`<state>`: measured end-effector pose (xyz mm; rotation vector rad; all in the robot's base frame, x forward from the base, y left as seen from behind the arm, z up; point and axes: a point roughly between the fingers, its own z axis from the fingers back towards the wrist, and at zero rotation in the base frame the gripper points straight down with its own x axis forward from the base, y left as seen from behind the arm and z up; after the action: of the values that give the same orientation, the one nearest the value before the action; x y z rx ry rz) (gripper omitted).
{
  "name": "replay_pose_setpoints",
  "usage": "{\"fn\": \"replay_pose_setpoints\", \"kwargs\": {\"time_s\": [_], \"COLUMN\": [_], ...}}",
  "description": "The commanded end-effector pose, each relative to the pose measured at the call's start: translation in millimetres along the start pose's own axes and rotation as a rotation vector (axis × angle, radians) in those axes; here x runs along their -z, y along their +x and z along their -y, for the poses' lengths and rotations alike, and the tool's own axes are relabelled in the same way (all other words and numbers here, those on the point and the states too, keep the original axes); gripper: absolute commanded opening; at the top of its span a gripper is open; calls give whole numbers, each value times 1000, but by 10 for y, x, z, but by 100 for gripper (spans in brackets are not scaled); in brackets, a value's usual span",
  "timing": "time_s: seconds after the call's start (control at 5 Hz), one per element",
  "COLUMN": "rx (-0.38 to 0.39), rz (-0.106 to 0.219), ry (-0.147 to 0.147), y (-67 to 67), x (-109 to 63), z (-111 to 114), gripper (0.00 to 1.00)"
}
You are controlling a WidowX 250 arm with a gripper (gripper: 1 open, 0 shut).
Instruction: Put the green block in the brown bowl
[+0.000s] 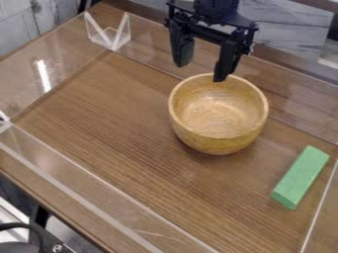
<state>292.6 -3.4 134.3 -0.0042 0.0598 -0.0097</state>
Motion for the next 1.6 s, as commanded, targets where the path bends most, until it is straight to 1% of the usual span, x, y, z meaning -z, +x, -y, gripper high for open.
{"fn": "replay_pose_setpoints", "kwargs": {"time_s": [0.0, 0.2, 0.4, 0.6, 0.8, 1.0, 1.4], "rx": [11, 55, 104, 154, 189, 206, 240], "rz": [-16, -20, -12, 11, 25, 25, 30], "ry": [-4, -8, -9, -13, -18, -22, -33], "y": [6, 30, 36, 47, 67, 87, 173], "x": [69, 113, 120, 143, 181, 246, 458], "z": [82, 324, 631, 965, 1201, 1296, 1496], "gripper": [100, 100, 100, 100, 100, 100, 100]}}
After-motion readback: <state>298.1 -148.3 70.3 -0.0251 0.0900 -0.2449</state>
